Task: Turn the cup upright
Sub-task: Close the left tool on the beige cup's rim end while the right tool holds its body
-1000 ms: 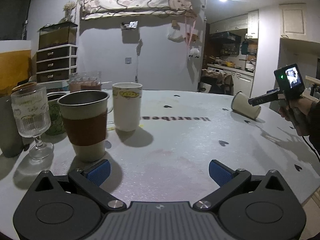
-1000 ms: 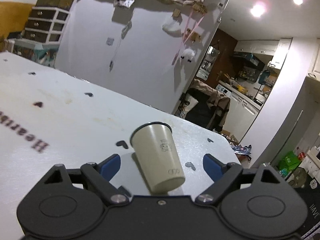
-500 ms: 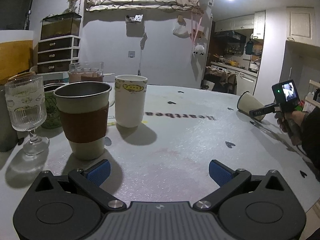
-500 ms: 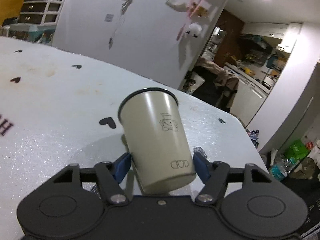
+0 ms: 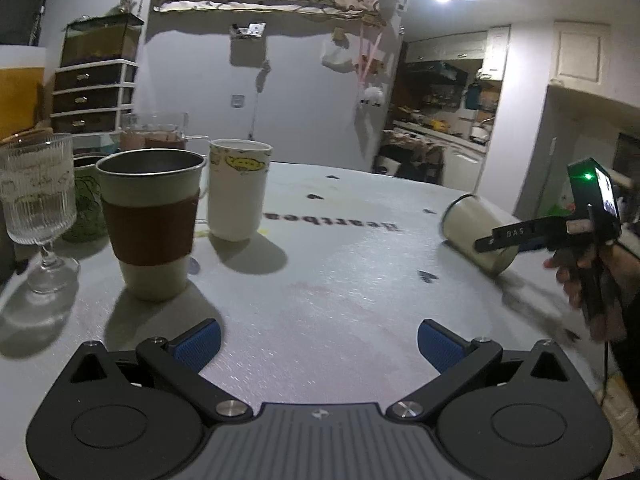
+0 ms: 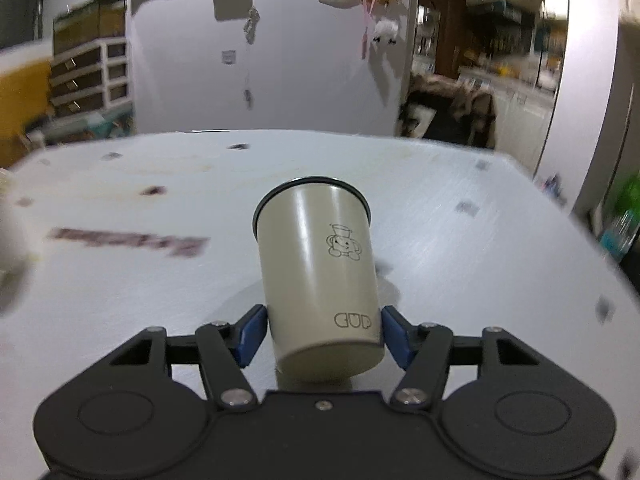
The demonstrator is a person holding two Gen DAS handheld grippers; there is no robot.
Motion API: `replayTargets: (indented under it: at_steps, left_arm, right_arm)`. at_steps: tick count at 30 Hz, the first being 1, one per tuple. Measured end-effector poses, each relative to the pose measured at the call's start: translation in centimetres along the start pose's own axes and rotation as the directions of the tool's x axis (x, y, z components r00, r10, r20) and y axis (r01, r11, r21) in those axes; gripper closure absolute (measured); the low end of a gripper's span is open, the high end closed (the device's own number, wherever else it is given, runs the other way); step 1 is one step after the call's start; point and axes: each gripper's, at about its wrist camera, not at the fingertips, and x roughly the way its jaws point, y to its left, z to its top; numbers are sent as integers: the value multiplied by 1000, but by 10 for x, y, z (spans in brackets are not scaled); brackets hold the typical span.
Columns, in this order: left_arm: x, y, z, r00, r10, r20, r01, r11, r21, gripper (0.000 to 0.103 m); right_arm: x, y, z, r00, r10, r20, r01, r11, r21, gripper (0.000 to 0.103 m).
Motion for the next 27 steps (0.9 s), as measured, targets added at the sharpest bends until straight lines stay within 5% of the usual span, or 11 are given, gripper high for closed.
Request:
replayTargets:
  at_steps: [10,15,21,27]
  left_arm:
    - [-20,2,5,997,-41,58,43,999,-30,0]
    - [-19,6,5,993,-97,59,102,992,-79,5]
    - [-10,18,3,976,-215,28,217,957,-191,16]
    - [11,16,2,941,-335,-40,313,911,-267,21]
  right_arm:
    - [-75,72,-54,970,233,-69,-225,969,106,40]
    - [-106,107,-79,933,347,-89,-338,936,101,40]
    - [-125,139,-97,956,294,2,-294,955,-28,40]
    - [-126,152,-102,967,249,55,-243,965,-102,40]
